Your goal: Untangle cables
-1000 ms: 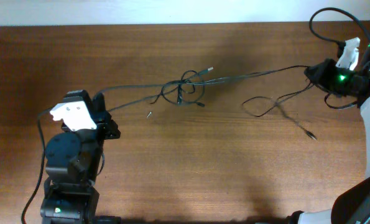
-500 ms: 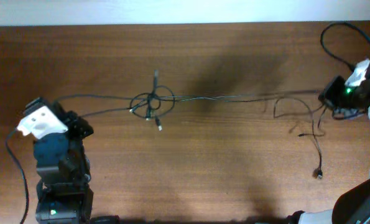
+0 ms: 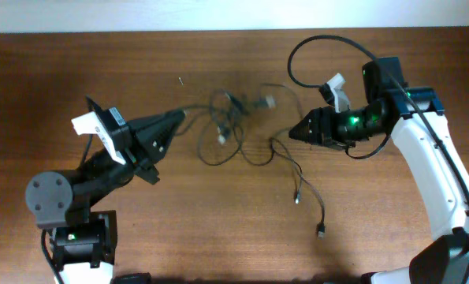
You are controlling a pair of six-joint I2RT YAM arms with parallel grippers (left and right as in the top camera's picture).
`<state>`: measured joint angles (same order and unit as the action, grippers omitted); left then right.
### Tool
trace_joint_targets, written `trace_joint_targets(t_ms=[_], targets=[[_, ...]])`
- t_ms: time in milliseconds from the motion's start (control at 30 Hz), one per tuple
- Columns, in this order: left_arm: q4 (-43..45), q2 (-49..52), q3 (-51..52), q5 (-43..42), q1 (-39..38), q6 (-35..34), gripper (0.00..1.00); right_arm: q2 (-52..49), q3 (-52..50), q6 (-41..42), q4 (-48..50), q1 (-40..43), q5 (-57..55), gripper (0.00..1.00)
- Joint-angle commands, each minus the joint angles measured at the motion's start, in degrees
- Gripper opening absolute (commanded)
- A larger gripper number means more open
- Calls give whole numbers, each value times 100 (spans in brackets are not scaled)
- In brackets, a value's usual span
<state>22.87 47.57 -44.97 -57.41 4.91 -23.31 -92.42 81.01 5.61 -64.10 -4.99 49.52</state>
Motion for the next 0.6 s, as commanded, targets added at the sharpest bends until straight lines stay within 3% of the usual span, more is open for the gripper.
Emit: trace_joint_targets(t_ms=[0,167,267,300,500,533,567], targets=[[42,0,-52,-625,13,-411,0,31,63,-70,306,-358,852,60],[44,0,-52,-627,13,-411,0,22,63,50,1478,-1095,1239,65],[44,0,-52,-649,13,-411,0,11,63,1827,2181,-1683,304,58],[44,0,-52,-645,13,-411,0,11,63,2931,2218,-1851,-238,58],[-162,0,-52,-162,13,-476,0,-33,52,5700,2409,-2817,-1484,63],[-514,0,-52,125,13,-474,0,-33,52,5842,2417,-2955,-1480,61],[-833,0,-52,330,13,-472,0,-33,52,5853,2496,-3040,-1438,48]])
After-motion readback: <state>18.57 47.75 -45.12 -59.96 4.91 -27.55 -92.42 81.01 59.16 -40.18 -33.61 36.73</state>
